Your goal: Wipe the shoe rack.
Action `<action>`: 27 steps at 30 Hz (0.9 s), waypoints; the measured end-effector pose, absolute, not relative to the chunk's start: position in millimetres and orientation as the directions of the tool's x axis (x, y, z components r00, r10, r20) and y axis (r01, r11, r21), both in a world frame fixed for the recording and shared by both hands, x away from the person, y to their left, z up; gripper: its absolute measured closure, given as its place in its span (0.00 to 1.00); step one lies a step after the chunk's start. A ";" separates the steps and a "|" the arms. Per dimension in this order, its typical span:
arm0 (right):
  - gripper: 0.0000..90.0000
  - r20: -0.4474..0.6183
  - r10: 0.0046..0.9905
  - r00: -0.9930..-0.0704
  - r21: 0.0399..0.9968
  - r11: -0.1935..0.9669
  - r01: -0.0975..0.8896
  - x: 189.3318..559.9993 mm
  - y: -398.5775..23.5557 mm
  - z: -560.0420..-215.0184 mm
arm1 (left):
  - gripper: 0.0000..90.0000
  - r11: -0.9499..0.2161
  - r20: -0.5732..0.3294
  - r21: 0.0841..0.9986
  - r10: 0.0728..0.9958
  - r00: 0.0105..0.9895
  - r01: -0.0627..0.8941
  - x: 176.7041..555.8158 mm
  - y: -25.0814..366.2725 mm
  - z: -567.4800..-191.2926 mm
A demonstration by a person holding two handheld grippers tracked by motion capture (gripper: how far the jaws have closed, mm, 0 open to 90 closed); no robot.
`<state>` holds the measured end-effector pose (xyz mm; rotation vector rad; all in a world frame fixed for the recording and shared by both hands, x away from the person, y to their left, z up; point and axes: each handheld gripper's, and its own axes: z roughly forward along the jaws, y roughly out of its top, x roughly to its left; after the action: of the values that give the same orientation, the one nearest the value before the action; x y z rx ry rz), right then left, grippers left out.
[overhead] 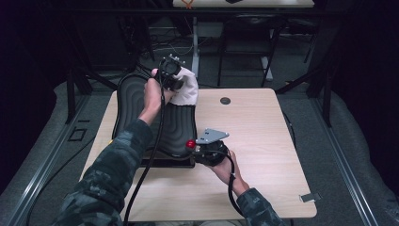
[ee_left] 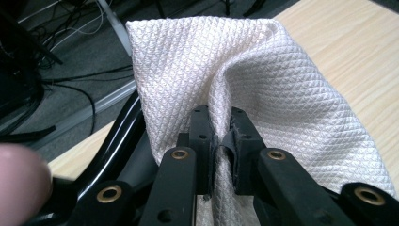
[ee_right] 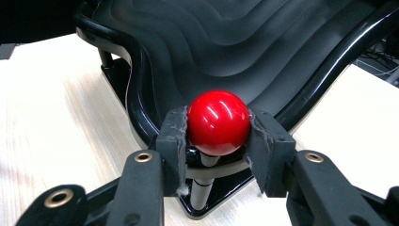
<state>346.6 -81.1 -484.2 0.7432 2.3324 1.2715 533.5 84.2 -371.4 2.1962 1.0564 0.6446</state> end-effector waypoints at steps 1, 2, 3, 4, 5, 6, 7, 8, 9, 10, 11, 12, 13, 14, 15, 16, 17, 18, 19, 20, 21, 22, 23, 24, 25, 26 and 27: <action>0.67 -0.076 0.613 -0.787 0.854 0.448 0.266 346.7 -81.0 -484.5 | 0.91 -0.496 0.158 0.701 0.809 0.566 0.513 533.9 83.4 -371.2; 0.67 -0.075 0.612 -0.787 0.854 0.447 0.266 346.8 -81.1 -484.5 | 0.91 -0.496 0.153 0.700 0.807 0.570 0.513 533.9 82.3 -371.1; 0.67 -0.073 0.610 -0.789 0.855 0.446 0.265 346.8 -81.0 -484.6 | 0.91 -0.502 0.153 0.696 0.803 0.576 0.514 533.5 81.4 -371.3; 0.67 -0.074 0.611 -0.788 0.855 0.446 0.266 346.8 -81.0 -484.6 | 0.91 -0.508 0.151 0.691 0.797 0.585 0.514 533.3 80.8 -371.4; 0.67 -0.075 0.612 -0.787 0.854 0.447 0.266 346.8 -81.1 -484.6 | 0.91 -0.521 0.147 0.680 0.786 0.600 0.516 532.2 79.0 -371.5; 0.67 -0.074 0.611 -0.788 0.854 0.446 0.266 346.9 -81.2 -484.6 | 0.91 -0.530 0.149 0.673 0.780 0.607 0.516 530.9 77.8 -371.8; 0.67 -0.072 0.609 -0.790 0.856 0.445 0.265 346.8 -81.1 -484.8 | 0.91 -0.534 0.147 0.671 0.776 0.613 0.515 529.9 77.1 -372.4; 0.67 -0.072 0.609 -0.790 0.856 0.445 0.265 346.8 -81.0 -484.8 | 0.91 -0.536 0.143 0.668 0.773 0.619 0.516 528.7 76.7 -373.3; 0.67 -0.074 0.611 -0.788 0.855 0.446 0.266 346.8 -81.1 -484.7 | 0.91 -0.536 0.136 0.668 0.770 0.624 0.516 527.5 76.6 -374.3; 0.67 -0.073 0.612 -0.787 0.854 0.446 0.267 346.8 -81.3 -484.7 | 0.92 -0.537 0.134 0.667 0.769 0.626 0.516 526.4 76.5 -374.9; 0.67 -0.068 0.611 -0.788 0.856 0.442 0.268 346.7 -81.0 -484.8 | 0.92 -0.538 0.135 0.668 0.768 0.626 0.515 525.2 76.4 -375.5; 0.67 -0.068 0.610 -0.790 0.857 0.441 0.267 346.8 -80.9 -484.9 | 0.92 -0.542 0.140 0.666 0.766 0.628 0.513 523.6 76.4 -376.5; 0.67 -0.070 0.611 -0.789 0.856 0.443 0.267 346.7 -80.9 -484.8 | 0.92 -0.541 0.136 0.667 0.765 0.630 0.512 521.6 76.6 -378.0; 0.67 -0.069 0.613 -0.787 0.855 0.442 0.270 346.7 -81.1 -484.7 | 0.92 -0.541 0.136 0.668 0.763 0.632 0.511 520.5 76.8 -378.7; 0.67 -0.067 0.612 -0.788 0.856 0.441 0.269 346.8 -81.0 -484.8 | 0.92 -0.540 0.133 0.669 0.763 0.632 0.511 518.5 77.5 -380.0; 0.67 -0.068 0.610 -0.789 0.857 0.441 0.267 346.9 -81.0 -484.9 | 0.92 -0.537 0.129 0.671 0.763 0.633 0.511 517.4 77.9 -380.9; 0.67 -0.067 0.611 -0.789 0.857 0.441 0.269 346.9 -81.0 -484.9 | 0.92 -0.534 0.123 0.672 0.763 0.635 0.513 516.2 78.7 -381.9; 0.67 -0.067 0.612 -0.788 0.856 0.441 0.270 346.8 -81.1 -484.8 | 0.92 -0.529 0.115 0.675 0.764 0.635 0.515 514.7 79.3 -383.0; 0.67 -0.066 0.611 -0.789 0.856 0.440 0.270 346.8 -81.1 -484.9 | 0.92 -0.529 0.115 0.677 0.763 0.636 0.512 512.8 80.0 -384.4; 0.67 -0.065 0.612 -0.788 0.857 0.439 0.270 346.8 -80.9 -484.9 | 0.92 -0.529 0.115 0.677 0.763 0.637 0.512 511.5 80.2 -385.2; 0.67 -0.066 0.613 -0.788 0.857 0.440 0.270 346.7 -80.9 -484.9 | 0.92 -0.530 0.115 0.677 0.762 0.638 0.511 509.7 80.4 -386.2; 0.67 -0.066 0.613 -0.787 0.856 0.440 0.271 346.7 -81.0 -484.9 | 0.92 -0.531 0.114 0.676 0.760 0.640 0.511 507.9 80.6 -387.2; 0.67 -0.066 0.612 -0.788 0.857 0.440 0.270 346.7 -81.0 -484.9 | 0.92 -0.533 0.114 0.676 0.758 0.642 0.509 506.1 81.0 -388.1; 0.67 -0.066 0.611 -0.789 0.857 0.440 0.269 346.8 -81.0 -485.0 | 0.92 -0.531 0.106 0.676 0.757 0.644 0.512 504.5 81.7 -389.2; 0.67 -0.067 0.611 -0.788 0.857 0.440 0.268 346.7 -80.9 -485.0 | 0.92 -0.530 0.103 0.675 0.756 0.647 0.512 502.8 82.4 -390.2; 0.67 -0.070 0.613 -0.787 0.857 0.441 0.268 346.6 -81.0 -485.1 | 0.92 -0.530 0.101 0.678 0.754 0.649 0.510 501.1 83.0 -391.4; 0.67 -0.070 0.614 -0.786 0.857 0.440 0.268 346.5 -80.8 -485.1 | 0.92 -0.532 0.100 0.675 0.752 0.651 0.511 499.4 83.7 -392.3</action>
<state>346.5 -80.8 -485.1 0.7497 2.3252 1.2849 499.4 83.7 -392.3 2.2529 0.9769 0.5109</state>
